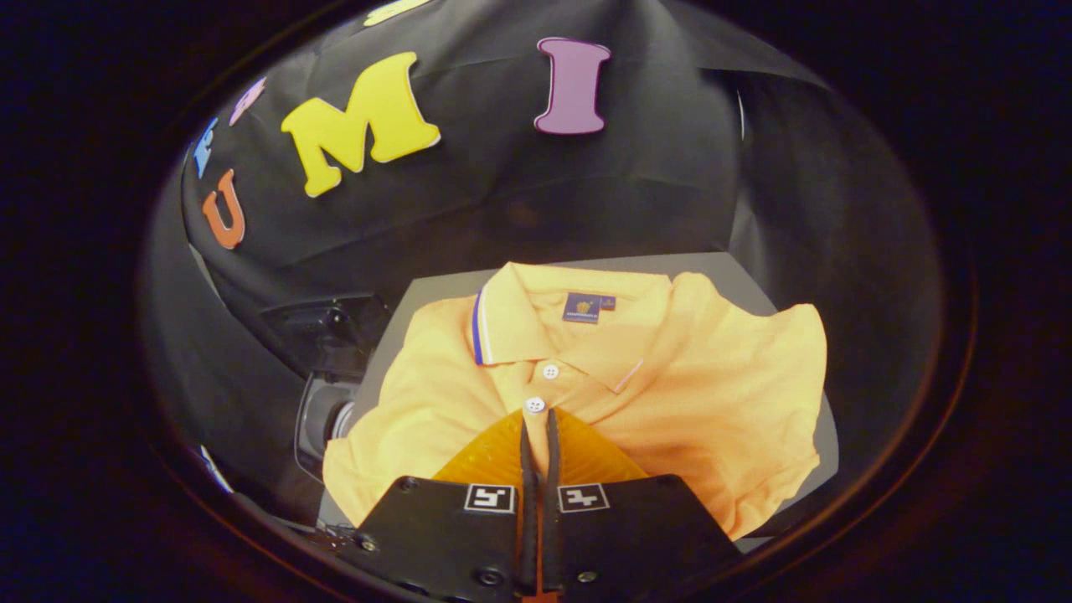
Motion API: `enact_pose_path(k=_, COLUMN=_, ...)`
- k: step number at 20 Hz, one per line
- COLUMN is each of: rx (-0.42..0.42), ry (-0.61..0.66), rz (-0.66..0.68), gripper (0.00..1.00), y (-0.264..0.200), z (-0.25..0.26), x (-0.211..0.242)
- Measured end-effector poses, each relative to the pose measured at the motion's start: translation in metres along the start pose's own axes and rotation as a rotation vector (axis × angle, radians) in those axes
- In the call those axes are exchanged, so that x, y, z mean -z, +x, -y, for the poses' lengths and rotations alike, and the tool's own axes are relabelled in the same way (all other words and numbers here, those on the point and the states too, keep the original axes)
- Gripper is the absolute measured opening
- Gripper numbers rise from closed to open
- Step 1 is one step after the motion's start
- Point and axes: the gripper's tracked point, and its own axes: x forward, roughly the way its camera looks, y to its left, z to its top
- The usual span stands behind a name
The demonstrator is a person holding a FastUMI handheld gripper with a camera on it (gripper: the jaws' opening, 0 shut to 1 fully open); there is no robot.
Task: Put the clothes into the washing machine and then close the washing machine lid.
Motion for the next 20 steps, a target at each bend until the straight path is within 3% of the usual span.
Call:
enact_pose_path(k=10, rx=-0.112, ry=0.057, rz=0.183, gripper=0.06, y=-0.088, z=-0.075, x=-0.048)
enact_pose_path(k=20, rx=-0.199, ry=-0.021, rz=0.326, gripper=0.05, y=-0.175, z=-0.184, x=-0.085)
